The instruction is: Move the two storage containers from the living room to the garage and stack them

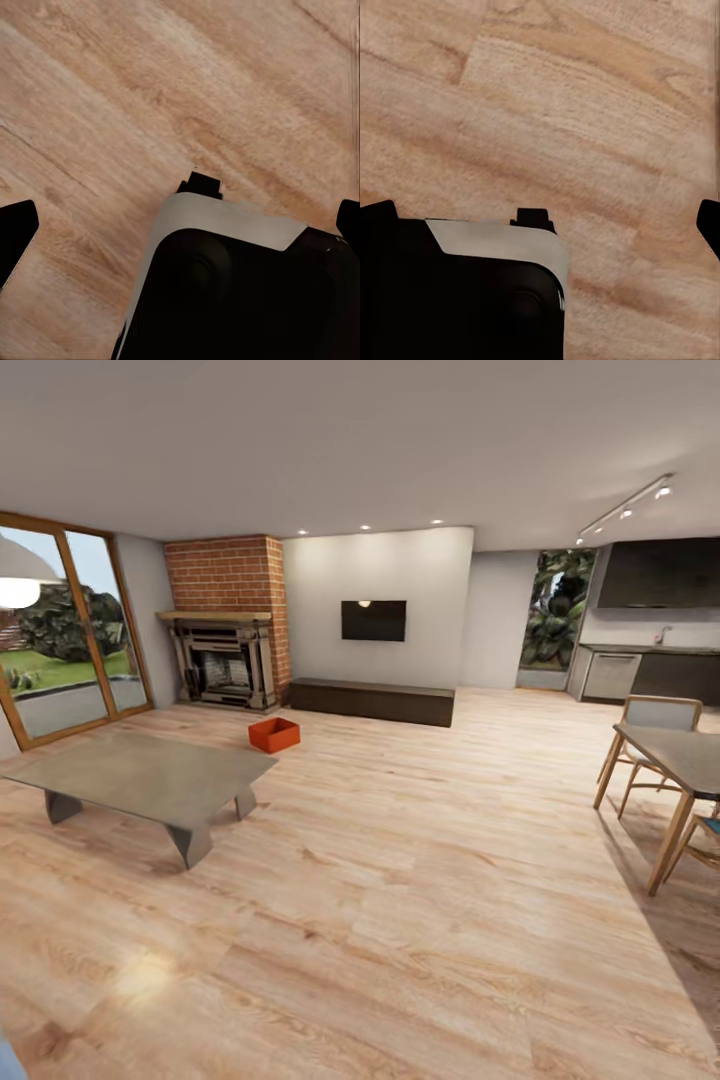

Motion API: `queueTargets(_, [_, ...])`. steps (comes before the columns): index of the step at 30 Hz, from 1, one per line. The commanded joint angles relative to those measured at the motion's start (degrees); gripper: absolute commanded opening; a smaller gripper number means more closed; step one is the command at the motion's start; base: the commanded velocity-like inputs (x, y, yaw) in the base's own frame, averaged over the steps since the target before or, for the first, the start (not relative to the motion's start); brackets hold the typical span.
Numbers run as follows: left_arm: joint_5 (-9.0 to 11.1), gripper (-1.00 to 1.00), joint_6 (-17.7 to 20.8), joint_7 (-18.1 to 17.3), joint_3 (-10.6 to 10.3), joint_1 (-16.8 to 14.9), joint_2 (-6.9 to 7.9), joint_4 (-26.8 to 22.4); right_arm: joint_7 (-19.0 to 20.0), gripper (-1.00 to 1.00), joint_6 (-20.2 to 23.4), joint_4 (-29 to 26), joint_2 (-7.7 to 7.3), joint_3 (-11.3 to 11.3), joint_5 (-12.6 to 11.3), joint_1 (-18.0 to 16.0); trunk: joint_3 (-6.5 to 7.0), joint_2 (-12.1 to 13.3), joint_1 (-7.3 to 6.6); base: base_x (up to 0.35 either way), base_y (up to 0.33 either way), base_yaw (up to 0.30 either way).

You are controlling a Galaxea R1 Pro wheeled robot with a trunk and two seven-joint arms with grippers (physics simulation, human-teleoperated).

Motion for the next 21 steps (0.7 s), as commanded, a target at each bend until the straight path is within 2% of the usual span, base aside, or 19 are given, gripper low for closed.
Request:
queueTargets(1, [0.19,1.00,-0.24,0.11,0.21,-0.01,-0.01,0.02,-0.26,1.00,-0.29,0.18,0.01,0.05,0.39,-0.09,-0.07,-0.04,0.04,0.322,0.000,-0.242])
queueTargets(9, [0.19,1.00,-0.26,0.11,0.21,-0.03,-0.08,0.02,-0.25,1.00,-0.26,0.18,0.02,0.04,0.35,-0.09,-0.07,-0.04,0.04,0.322,0.000,-0.214])
queueTargets(21, [0.19,1.00,-0.26,0.11,0.21,-0.03,-0.10,0.02,-0.12,1.00,-0.13,0.18,-0.15,0.18,0.40,-0.09,-0.07,-0.04,0.04,0.322,0.000,-0.027])
